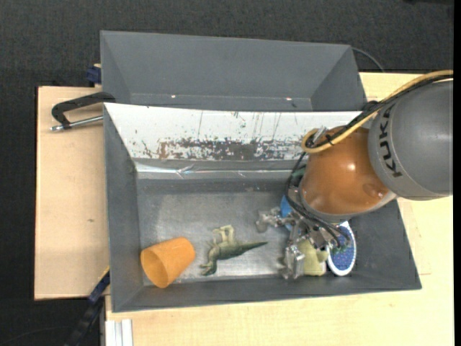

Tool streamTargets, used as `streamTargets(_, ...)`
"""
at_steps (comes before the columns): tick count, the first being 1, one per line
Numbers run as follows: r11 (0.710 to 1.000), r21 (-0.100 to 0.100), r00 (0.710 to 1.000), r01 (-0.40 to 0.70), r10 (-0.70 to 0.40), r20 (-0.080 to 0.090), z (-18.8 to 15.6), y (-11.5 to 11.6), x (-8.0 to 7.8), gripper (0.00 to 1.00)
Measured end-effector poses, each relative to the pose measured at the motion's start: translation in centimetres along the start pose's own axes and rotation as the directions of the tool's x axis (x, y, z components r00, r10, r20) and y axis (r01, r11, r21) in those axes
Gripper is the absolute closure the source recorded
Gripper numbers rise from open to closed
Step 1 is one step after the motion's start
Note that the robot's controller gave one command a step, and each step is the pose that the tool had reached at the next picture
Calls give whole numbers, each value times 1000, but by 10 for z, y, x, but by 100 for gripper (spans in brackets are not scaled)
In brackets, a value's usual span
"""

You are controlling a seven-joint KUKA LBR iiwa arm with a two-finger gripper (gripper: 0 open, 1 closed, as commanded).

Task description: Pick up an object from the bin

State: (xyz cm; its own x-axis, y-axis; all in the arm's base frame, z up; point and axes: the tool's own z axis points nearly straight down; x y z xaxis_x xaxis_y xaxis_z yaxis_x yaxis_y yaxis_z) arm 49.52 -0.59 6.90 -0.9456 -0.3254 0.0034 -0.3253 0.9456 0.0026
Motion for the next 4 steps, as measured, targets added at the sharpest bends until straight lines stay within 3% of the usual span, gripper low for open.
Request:
streamTargets(1,964,5,964,264,-264,10,-2,-39,-73,0)
streamTargets(2,932,5,931,364,-364,10,-39,-99,-35,0)
streamTargets(3,710,12,710,704,-705,4,-42,-157,-45,0)
streamTargets(4,709,8,709,705,-705,5,-42,-155,-45,100)
